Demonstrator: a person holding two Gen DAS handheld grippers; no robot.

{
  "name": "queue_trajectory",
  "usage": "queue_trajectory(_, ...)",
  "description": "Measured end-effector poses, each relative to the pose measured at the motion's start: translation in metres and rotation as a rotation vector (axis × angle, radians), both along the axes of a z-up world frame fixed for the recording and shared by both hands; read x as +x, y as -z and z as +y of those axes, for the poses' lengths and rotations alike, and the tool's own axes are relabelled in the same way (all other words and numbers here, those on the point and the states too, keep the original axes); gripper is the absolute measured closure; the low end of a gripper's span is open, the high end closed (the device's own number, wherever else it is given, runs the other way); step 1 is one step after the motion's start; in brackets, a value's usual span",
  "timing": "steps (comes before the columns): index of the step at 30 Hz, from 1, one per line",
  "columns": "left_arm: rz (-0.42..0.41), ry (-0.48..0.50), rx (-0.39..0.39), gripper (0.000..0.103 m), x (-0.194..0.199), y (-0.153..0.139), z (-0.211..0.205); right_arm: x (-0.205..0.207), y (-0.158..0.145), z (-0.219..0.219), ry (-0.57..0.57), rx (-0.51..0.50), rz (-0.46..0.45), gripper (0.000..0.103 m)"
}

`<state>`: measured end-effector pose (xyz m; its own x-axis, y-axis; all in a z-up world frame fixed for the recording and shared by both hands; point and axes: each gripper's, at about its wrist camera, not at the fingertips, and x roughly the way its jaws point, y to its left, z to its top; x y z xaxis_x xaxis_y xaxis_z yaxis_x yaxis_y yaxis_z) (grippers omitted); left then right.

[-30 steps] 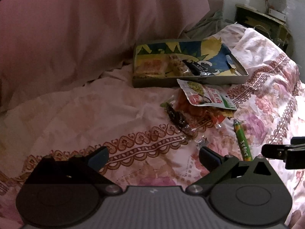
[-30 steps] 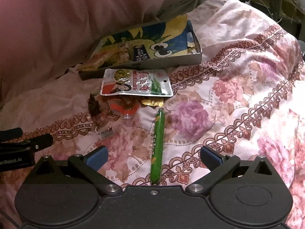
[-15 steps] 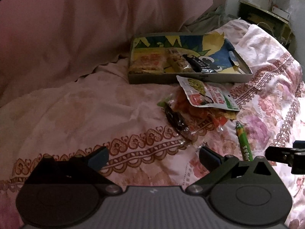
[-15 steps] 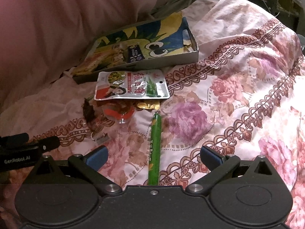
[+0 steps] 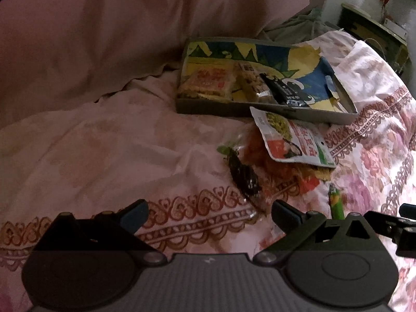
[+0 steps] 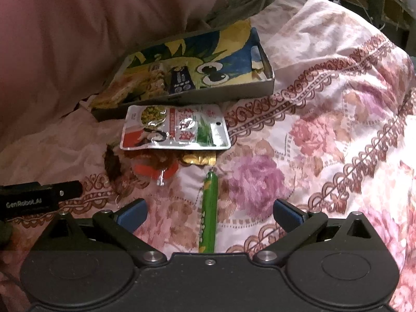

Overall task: Organize snacks
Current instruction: 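Lower left tool toward dark jerky pack while right tool lowers onto green sausage stick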

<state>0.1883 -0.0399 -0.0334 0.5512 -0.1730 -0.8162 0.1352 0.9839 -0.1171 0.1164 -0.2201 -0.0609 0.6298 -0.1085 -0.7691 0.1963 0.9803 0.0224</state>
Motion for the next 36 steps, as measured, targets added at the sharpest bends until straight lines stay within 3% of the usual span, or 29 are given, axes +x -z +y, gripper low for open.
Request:
queue_trajectory(8, 0.007, 0.0, 0.008, 0.0, 0.02, 0.01, -0.005, 0.013, -0.001, -0.004, 0.002, -0.019, -0.032, 0.001)
queue_trajectory(18, -0.026, 0.047, 0.054, 0.0, 0.025, 0.018, -0.017, 0.032, 0.014, 0.005, -0.113, -0.094, 0.032, 0.001)
queue_trajectory(30, -0.034, 0.167, 0.092, 0.001, 0.03, 0.03, -0.042, 0.044, 0.048, 0.001, -0.094, 0.017, 0.192, 0.016)
queue_trajectory(36, -0.027, 0.202, 0.091, 0.001, 0.032, 0.033, -0.05, 0.045, 0.059, 0.002, -0.096, 0.019, 0.227, 0.021)
